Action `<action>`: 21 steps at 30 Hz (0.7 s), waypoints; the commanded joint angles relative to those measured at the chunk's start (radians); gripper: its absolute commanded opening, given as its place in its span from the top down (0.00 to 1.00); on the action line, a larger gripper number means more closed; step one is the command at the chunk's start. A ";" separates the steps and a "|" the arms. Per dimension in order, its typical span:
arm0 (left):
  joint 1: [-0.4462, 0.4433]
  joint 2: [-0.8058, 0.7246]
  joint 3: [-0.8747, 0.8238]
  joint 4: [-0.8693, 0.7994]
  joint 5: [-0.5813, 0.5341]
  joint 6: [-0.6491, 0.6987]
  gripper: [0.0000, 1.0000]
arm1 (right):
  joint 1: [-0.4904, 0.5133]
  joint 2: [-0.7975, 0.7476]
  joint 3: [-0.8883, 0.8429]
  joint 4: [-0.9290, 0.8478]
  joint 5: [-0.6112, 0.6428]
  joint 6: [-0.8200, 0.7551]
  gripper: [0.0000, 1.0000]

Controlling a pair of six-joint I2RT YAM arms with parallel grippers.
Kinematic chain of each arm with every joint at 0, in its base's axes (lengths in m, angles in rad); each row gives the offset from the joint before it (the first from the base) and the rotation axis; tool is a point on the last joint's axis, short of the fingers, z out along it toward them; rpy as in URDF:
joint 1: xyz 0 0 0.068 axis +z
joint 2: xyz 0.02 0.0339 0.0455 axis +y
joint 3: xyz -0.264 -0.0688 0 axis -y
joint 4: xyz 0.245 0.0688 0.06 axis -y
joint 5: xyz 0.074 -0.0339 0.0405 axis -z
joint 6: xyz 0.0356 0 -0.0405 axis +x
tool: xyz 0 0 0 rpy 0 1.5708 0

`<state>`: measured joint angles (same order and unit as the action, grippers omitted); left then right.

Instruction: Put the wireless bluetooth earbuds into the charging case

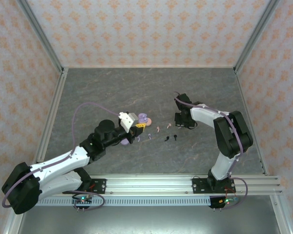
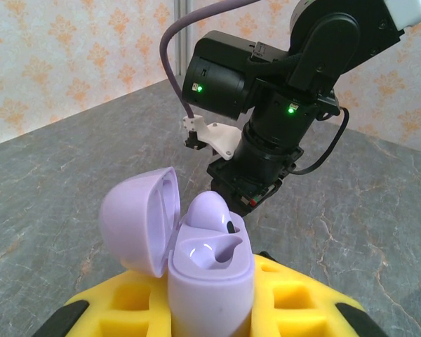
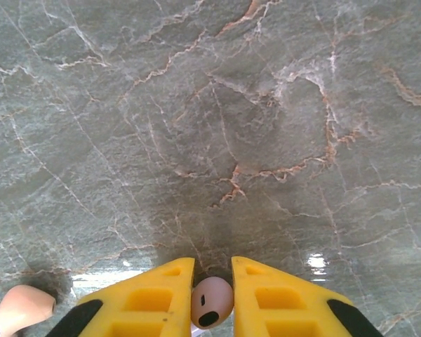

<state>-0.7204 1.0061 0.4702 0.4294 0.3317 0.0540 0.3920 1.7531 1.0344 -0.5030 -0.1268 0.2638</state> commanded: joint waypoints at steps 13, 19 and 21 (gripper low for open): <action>0.001 0.135 0.037 0.141 0.004 -0.068 1.00 | 0.011 -0.342 -0.063 0.089 -0.111 -0.083 0.84; 0.001 0.243 0.115 0.163 0.070 -0.122 1.00 | 0.087 -0.534 -0.103 0.173 -0.149 -0.166 0.84; 0.000 0.281 0.144 0.171 0.094 -0.134 1.00 | 0.119 -0.601 -0.119 0.210 -0.149 -0.192 0.84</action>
<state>-0.7204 1.2602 0.5556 0.5282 0.3740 -0.0414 0.4770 1.2289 0.9421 -0.3637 -0.2562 0.1371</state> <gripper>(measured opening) 0.194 0.160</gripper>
